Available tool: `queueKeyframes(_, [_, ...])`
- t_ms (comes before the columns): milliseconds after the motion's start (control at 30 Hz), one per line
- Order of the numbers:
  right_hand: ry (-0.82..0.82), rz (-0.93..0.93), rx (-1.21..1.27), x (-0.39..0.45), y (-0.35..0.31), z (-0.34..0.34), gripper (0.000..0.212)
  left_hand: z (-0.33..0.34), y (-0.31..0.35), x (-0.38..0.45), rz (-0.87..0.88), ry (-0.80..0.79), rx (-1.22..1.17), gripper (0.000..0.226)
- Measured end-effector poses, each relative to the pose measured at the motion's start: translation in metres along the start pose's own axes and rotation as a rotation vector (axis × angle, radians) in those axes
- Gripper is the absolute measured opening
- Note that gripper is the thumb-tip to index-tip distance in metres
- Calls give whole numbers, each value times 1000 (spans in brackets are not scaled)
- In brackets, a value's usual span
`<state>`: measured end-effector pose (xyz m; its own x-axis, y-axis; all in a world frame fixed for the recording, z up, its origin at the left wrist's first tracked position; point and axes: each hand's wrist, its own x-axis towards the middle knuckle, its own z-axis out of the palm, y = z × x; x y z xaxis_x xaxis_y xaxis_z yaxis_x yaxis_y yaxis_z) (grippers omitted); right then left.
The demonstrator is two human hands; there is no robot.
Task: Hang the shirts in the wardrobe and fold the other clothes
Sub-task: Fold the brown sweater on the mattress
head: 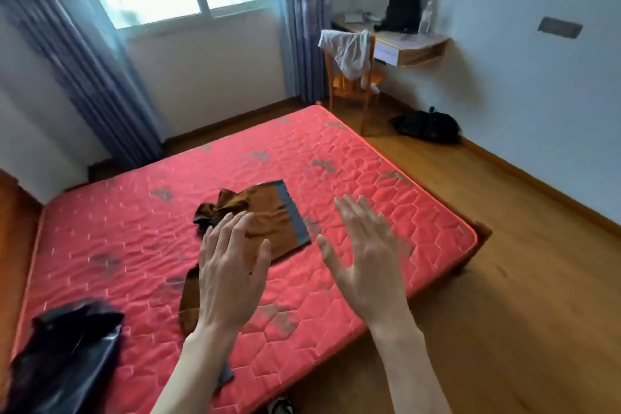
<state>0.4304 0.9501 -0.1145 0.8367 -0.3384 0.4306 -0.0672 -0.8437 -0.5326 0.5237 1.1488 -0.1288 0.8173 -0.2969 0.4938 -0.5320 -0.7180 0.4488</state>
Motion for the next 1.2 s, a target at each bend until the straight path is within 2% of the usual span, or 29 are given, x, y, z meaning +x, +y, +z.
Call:
queueKeyframes(200, [-92,-90,6,67,-21,57,62,2,-67,42,-154,64,-10,55])
queueKeyframes(433, [-170,-174,45,142,-53,143,60,5,-159,85,-257,104,37,53])
queueKeyframes(667, [-312,-262,60,193,-69,221,60,18,-232,98,-394,81,94,54])
queueKeyframes(1000, [-507,-354,74,265,-42,328,59,80,-287,116,-616,40,124,56])
queueKeyframes(1200, [-572,-439,70,292,-3,427,59,162,-345,132,-696,70,135,52])
